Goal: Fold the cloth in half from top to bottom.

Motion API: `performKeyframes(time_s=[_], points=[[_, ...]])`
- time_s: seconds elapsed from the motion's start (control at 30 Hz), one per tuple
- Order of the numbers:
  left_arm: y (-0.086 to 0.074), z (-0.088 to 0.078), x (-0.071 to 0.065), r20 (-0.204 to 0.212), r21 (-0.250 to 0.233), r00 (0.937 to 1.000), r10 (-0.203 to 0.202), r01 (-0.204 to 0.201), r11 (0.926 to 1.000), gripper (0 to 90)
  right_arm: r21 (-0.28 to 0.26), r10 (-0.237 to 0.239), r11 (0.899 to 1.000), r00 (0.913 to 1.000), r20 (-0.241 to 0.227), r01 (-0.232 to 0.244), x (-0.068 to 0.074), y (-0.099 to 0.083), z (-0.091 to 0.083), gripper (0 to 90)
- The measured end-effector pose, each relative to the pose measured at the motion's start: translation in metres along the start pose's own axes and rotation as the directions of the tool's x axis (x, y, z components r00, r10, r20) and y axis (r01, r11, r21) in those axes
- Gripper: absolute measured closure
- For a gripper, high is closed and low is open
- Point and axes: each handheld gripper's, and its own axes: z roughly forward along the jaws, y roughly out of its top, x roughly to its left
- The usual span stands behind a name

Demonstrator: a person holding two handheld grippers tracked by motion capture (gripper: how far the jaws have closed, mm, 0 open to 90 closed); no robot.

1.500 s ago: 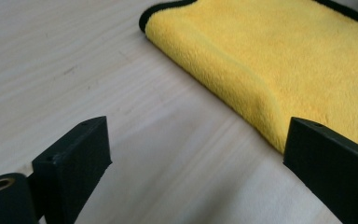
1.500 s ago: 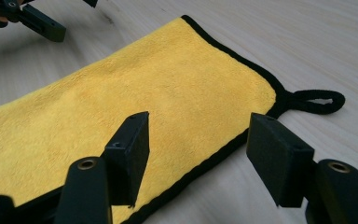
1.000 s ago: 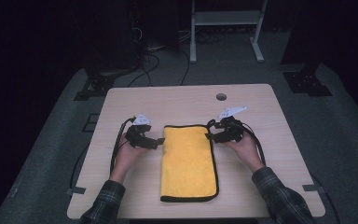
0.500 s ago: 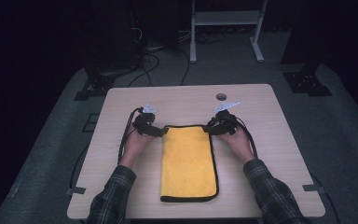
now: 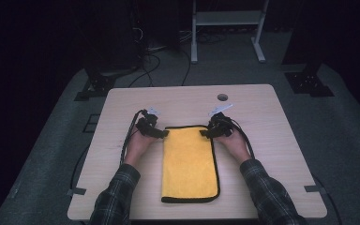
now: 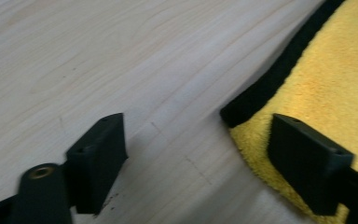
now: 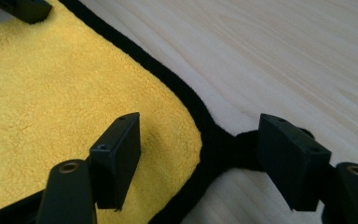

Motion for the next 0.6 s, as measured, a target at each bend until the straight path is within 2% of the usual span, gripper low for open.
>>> performKeyframes(time_s=[0.03,0.07,0.1,0.17,0.33,0.43,0.53,0.6], points=[[0.0,0.0,0.0,0.0,0.0,1.0,0.0,0.0,1.0,23.2,0.0,0.0,1.0,1.0,0.0,0.0,0.0,0.0,0.0,30.5],[0.0,0.0,0.0,0.012,0.002,0.9999,0.004,-0.004,1.0,28.5,0.004,-0.016,1.0,0.9998,0.009,0.016,0.002,-0.001,0.001,33.2],[0.0,-0.001,-0.001,0.036,-0.008,0.9993,0.01,-0.01,0.9999,33.1,0.006,-0.015,1.0,0.9999,0.0,0.015,0.003,-0.001,0.001,37.2],[0.0,-0.002,-0.002,0.055,-0.013,0.9982,0.022,-0.021,0.9997,38.8,0.002,-0.008,1.0,0.9999,-0.013,0.008,0.003,-0.002,0.0,41.1],[0.001,-0.003,-0.006,0.116,-0.012,0.9916,0.058,-0.057,0.9983,63.5,-0.003,-0.024,1.0,0.9988,-0.044,0.023,0.008,-0.003,-0.002,61.3],[0.001,-0.004,-0.009,0.137,-0.01,0.9887,0.06,-0.059,0.9982,75.2,0.0,-0.018,1.0,0.9972,-0.072,0.018,0.009,-0.003,-0.002,71.9],[0.004,-0.005,-0.012,0.116,-0.002,0.9891,0.091,-0.091,0.9958,81.4,0.007,-0.014,1.0,0.9957,-0.091,0.015,0.01,-0.002,-0.002,77.0],[0.006,-0.005,-0.013,0.101,-0.005,0.9905,0.094,-0.094,0.9956,82.6,0.011,-0.022,1.0,0.9959,-0.087,0.023,0.009,-0.001,-0.002,78.0]])
